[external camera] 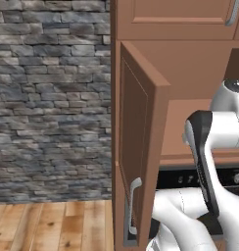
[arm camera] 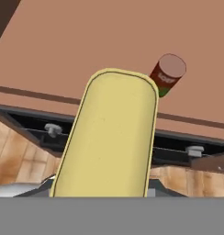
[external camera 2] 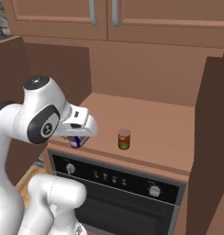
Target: Restock the canned food cabinet by taking the new fresh canned food from the counter and placing it in the cabinet. Then, take the old canned food from the cabinet and place it on the counter.
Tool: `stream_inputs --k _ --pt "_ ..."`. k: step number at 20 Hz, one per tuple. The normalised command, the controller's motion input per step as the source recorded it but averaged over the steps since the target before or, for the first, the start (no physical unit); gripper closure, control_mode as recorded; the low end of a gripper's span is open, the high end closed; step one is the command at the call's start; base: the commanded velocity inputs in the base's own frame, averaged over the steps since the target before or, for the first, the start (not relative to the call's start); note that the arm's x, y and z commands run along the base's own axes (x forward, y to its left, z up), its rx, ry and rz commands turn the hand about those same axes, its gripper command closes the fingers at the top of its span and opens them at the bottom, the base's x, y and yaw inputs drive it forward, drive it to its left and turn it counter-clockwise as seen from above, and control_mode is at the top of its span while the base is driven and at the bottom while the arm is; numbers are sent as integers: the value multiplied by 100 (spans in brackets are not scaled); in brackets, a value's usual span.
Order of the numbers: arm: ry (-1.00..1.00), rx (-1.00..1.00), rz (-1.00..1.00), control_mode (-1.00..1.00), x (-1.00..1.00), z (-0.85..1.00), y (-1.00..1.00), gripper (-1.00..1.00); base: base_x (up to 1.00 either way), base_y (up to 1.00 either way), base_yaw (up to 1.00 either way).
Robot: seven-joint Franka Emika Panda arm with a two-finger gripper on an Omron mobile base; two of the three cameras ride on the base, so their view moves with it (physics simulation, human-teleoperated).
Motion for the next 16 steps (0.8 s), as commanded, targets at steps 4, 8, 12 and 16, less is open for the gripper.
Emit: stream_inputs --k 4,8,12,16 --pt "-12 9 0 -100 62 0 26 100 0 0 0" --pt "-2 10 0 -100 97 -7 6 100 0 0 0" --pt "0 2 2 -100 98 -23 0 100 0 0 0" --pt "6 -5 1 -100 77 -39 0 100 0 0 0"
